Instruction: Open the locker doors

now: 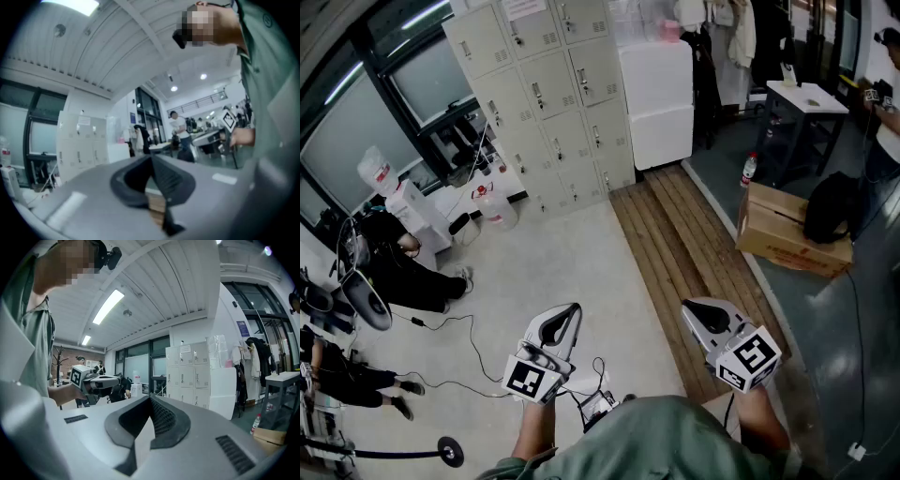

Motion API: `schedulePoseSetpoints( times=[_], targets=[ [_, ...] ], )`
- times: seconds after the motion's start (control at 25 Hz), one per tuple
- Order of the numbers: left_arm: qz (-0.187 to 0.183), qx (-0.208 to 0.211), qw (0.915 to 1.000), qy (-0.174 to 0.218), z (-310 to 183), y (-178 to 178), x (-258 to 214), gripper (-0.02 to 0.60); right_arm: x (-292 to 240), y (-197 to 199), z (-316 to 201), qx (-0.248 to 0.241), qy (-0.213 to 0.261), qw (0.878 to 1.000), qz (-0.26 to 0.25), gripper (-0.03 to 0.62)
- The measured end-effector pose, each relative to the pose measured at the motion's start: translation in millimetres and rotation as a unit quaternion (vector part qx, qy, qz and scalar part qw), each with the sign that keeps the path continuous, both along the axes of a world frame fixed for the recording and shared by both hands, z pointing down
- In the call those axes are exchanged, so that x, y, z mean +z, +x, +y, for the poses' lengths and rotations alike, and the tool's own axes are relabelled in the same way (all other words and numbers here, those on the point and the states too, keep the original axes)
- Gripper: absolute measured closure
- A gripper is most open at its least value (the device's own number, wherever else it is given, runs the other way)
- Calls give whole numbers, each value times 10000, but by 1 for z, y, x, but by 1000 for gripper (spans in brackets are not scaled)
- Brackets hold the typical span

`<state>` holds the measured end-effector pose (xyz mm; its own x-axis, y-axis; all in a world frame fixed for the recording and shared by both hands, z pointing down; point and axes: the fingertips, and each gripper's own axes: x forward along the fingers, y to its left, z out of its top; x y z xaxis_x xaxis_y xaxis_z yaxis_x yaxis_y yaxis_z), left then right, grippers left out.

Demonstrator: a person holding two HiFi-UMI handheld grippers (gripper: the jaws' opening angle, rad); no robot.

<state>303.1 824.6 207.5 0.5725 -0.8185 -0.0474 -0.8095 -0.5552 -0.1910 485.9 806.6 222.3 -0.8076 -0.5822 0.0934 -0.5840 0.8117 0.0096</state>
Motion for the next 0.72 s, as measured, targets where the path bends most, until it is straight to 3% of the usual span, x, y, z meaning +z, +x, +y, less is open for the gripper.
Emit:
schedulePoseSetpoints(
  times=[0.72],
  targets=[
    [-119,-107,9997,-158,2,24,3,594,5,23,-4,-105,-123,9998,-104,591]
  ],
)
